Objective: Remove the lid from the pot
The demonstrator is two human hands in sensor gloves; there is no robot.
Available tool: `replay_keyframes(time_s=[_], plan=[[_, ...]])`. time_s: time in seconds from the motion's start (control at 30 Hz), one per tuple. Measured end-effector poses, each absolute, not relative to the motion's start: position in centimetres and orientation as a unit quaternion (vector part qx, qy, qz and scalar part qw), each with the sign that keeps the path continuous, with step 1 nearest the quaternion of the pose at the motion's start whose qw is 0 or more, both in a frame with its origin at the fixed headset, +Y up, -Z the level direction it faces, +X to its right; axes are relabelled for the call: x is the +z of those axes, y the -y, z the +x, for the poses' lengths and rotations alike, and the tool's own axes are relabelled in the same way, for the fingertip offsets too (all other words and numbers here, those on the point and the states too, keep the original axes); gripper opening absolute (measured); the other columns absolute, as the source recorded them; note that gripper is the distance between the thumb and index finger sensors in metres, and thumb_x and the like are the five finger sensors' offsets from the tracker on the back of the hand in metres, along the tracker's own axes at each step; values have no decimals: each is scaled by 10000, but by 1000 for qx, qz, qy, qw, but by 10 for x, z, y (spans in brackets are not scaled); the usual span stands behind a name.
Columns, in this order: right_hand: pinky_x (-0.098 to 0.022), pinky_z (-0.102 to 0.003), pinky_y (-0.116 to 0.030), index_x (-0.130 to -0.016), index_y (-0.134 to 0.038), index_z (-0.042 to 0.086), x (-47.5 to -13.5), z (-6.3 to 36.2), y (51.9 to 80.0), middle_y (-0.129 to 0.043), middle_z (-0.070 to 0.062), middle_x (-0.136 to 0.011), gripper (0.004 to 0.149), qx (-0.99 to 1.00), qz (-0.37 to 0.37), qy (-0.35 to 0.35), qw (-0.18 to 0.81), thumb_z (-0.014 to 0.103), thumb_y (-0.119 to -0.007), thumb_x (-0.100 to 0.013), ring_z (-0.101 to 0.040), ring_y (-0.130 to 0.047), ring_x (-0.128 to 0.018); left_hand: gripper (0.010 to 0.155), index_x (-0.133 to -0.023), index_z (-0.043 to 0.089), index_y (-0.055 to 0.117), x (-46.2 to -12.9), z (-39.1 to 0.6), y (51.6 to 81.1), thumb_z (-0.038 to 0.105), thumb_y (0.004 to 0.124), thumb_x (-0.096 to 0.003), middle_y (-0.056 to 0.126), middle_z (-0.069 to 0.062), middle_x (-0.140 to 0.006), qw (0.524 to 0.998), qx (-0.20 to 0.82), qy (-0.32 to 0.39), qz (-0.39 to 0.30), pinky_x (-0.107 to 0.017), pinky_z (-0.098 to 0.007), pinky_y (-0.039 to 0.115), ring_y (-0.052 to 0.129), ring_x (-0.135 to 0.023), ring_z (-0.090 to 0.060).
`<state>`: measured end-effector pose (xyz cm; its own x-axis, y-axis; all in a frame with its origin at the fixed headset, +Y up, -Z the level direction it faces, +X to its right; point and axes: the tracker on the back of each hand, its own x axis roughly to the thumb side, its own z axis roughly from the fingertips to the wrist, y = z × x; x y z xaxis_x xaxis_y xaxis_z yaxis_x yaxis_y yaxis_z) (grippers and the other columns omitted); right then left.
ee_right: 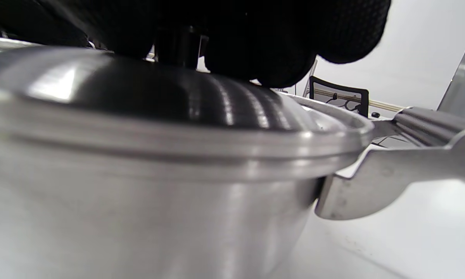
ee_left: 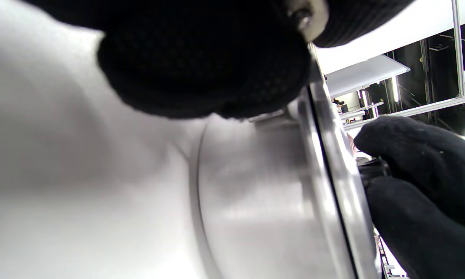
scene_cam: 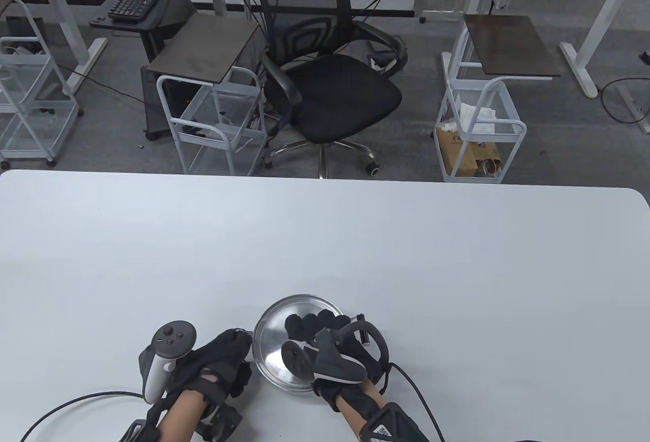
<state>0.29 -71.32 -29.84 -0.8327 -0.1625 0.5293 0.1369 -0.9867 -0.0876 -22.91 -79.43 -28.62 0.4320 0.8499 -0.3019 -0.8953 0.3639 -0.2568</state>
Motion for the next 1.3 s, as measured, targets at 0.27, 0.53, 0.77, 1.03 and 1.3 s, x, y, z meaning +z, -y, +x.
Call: replay_keyframes(time_s=[0.27,0.53,0.77,1.03,1.3], plan=[[-504,-315,-774,-801,-760,207,-304,-5,717,-935,89,-564,524,-951,-287,-1,111,133,-884,-297,-81,-904,-497,505,-952,125,697,-286,-229,795,468,730,-583,918,166,-639,820,533,-58,-198,-146,-340,846,1013,-266,-160],[-433,-270,-784,-768,-774,199,-309,-7,716,-944,109,-493,497,-949,-290,12,121,111,-889,-293,36,-899,-397,511,-952,121,698,-286,-229,794,472,729,-582,921,154,-640,819,535,-57,-200,-146,-342,845,1014,-266,-162],[-413,-263,-786,-773,-774,198,-308,1,707,-952,105,-479,489,-952,-282,-18,119,129,-892,-304,71,-901,-360,522,-958,119,690,-285,-229,794,480,723,-583,926,145,-639,820,534,-58,-199,-147,-345,846,1015,-265,-168],[-407,-263,-788,-773,-778,196,-305,37,677,-958,105,-472,485,-961,-260,-63,70,136,-895,-306,74,-903,-353,533,-960,119,688,-285,-229,795,492,719,-581,926,139,-642,818,536,-58,-201,-149,-346,846,1016,-268,-171],[-406,-266,-789,-774,-781,193,-302,98,651,-963,101,-468,485,-972,-208,-103,22,136,-899,-307,71,-907,-349,533,-960,116,689,-285,-229,795,490,719,-583,925,135,-646,816,538,-60,-202,-150,-347,846,1017,-269,-173]])
